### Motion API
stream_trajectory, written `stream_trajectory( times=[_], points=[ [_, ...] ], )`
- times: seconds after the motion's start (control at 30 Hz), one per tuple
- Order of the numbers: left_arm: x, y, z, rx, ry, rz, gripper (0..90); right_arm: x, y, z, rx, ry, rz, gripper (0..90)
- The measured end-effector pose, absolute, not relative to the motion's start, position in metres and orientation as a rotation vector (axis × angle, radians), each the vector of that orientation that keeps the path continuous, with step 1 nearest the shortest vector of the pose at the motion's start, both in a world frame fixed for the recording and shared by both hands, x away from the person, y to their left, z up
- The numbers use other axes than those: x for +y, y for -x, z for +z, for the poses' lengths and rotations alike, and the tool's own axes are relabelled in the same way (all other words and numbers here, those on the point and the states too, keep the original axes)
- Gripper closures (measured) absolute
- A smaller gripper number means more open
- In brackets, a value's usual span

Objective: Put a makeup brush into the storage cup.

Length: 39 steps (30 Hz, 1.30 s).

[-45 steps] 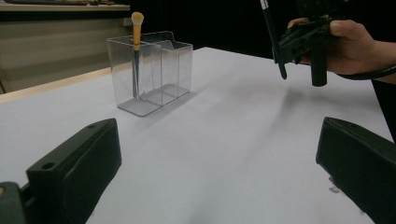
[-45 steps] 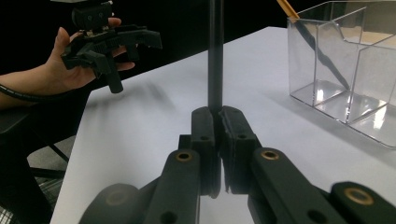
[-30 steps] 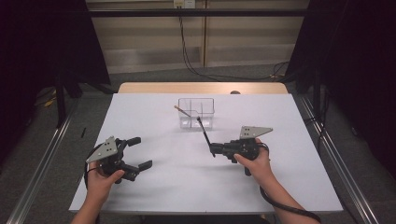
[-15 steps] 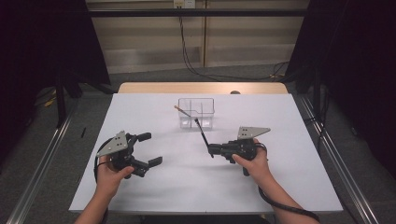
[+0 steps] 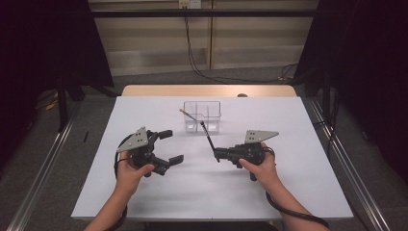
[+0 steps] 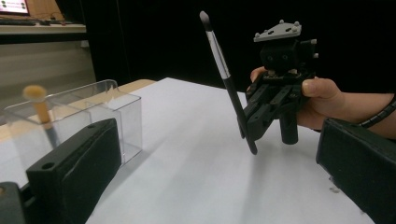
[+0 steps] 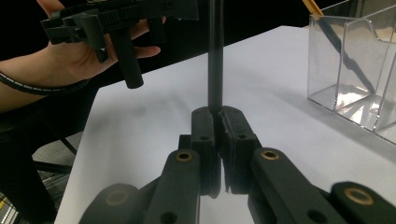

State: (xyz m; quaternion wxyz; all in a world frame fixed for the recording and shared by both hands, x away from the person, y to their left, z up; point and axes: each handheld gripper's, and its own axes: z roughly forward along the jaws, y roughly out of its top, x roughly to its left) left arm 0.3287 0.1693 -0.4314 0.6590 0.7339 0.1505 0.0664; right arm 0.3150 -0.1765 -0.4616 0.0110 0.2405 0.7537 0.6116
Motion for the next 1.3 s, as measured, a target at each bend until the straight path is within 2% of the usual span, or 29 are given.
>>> stream_trajectory(
  times=[0.7, 1.3],
  points=[
    [0.117, -0.341, -0.429, 0.313, -1.632, 0.081, 0.0, -0.174, -0.318, -0.459, 2.346, -0.728, 1.934, 84.7],
    [0.103, -0.348, -0.435, 0.335, -1.624, 0.048, 0.0, -0.171, -0.32, -0.46, 2.351, -0.72, 1.938, 84.8]
  ],
)
